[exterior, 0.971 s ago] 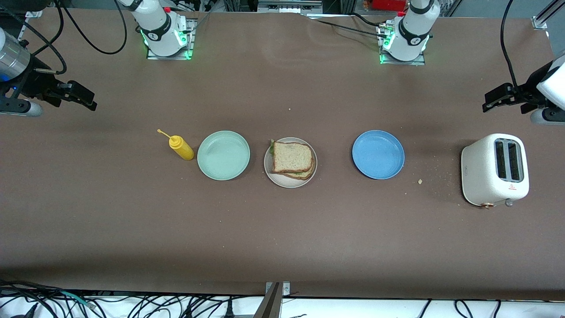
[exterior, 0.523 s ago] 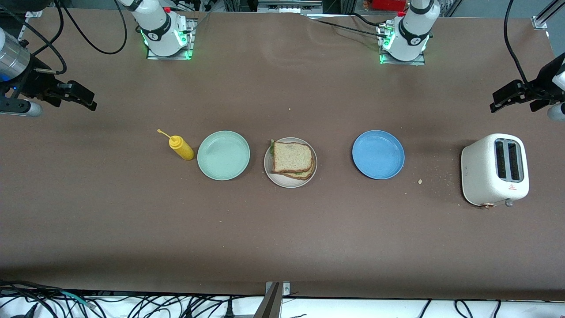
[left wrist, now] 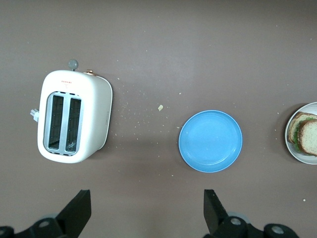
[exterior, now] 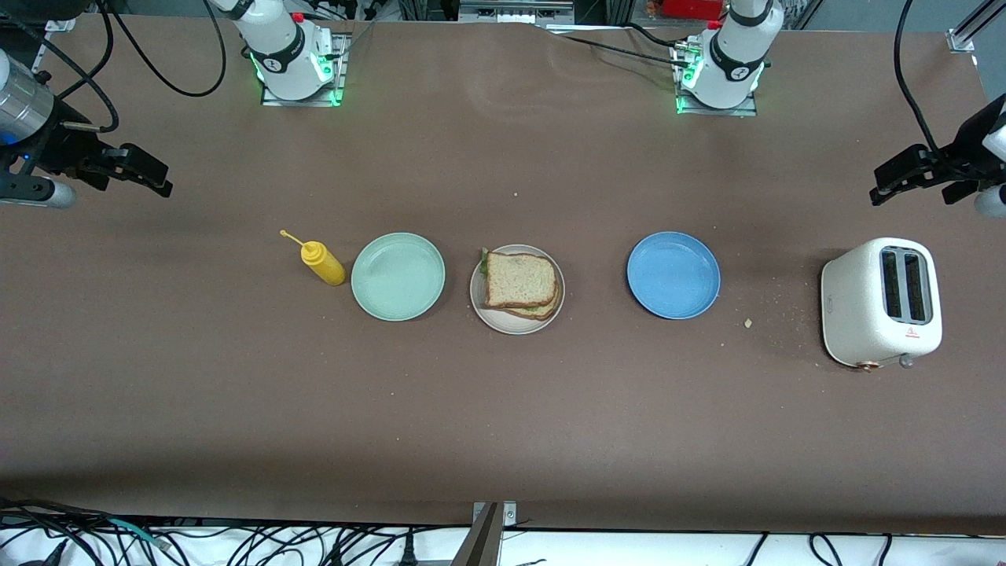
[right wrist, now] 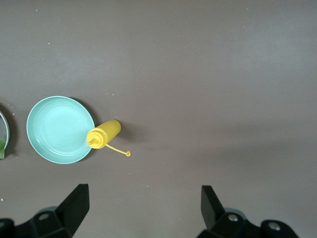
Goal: Make sandwich in beige plate with both arms
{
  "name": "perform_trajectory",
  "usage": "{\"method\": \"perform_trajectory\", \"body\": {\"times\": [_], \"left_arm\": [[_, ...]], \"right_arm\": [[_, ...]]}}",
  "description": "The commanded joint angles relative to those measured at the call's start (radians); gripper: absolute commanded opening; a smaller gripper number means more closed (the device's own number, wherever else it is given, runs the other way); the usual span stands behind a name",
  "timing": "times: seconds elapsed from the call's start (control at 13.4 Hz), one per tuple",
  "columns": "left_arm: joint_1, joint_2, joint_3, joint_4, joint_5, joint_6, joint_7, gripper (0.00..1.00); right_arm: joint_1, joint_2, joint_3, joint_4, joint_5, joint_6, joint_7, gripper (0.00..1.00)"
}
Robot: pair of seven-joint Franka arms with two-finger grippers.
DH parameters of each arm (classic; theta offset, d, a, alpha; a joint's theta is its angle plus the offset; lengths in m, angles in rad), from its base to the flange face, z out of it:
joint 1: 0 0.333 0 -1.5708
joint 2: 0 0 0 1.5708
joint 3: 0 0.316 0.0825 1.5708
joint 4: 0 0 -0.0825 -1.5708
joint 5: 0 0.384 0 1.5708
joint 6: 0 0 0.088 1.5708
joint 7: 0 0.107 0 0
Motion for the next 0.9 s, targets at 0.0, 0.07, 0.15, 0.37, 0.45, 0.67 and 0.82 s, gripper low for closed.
{"method": "perform_trajectory", "body": {"times": [0.0, 0.07, 0.15, 0.37, 0.45, 0.67, 0.82], "left_arm": [[0.012, 0.016, -0.014, 0.035, -0.016, -0.019, 0.000, 1.00], [0.012, 0.018, -0.014, 0.035, -0.014, -0.019, 0.000, 1.00], [0.013, 0.024, -0.012, 0.035, -0.016, -0.021, 0.003, 1.00], [0.015, 0.027, -0.014, 0.027, -0.019, -0.027, 0.003, 1.00], [0.016, 0.028, -0.012, 0.024, -0.019, -0.028, 0.003, 1.00], [0.018, 0.028, -0.012, 0.024, -0.018, -0.027, 0.007, 1.00], [0.016, 0.027, -0.012, 0.026, -0.018, -0.028, 0.007, 1.00]], "right_arm": [[-0.007, 0.006, 0.005, 0.019, -0.002, -0.013, 0.003, 1.00], [-0.007, 0.006, 0.005, 0.019, -0.002, -0.013, 0.002, 1.00], [-0.006, 0.006, 0.005, 0.019, -0.002, -0.013, 0.000, 1.00], [-0.006, 0.006, 0.005, 0.019, -0.004, -0.015, -0.011, 1.00], [-0.006, 0.008, 0.005, 0.020, -0.004, -0.015, -0.011, 1.00], [-0.006, 0.006, 0.005, 0.019, -0.004, -0.016, -0.011, 1.00], [-0.006, 0.008, 0.005, 0.020, -0.002, -0.016, -0.011, 1.00]]}}
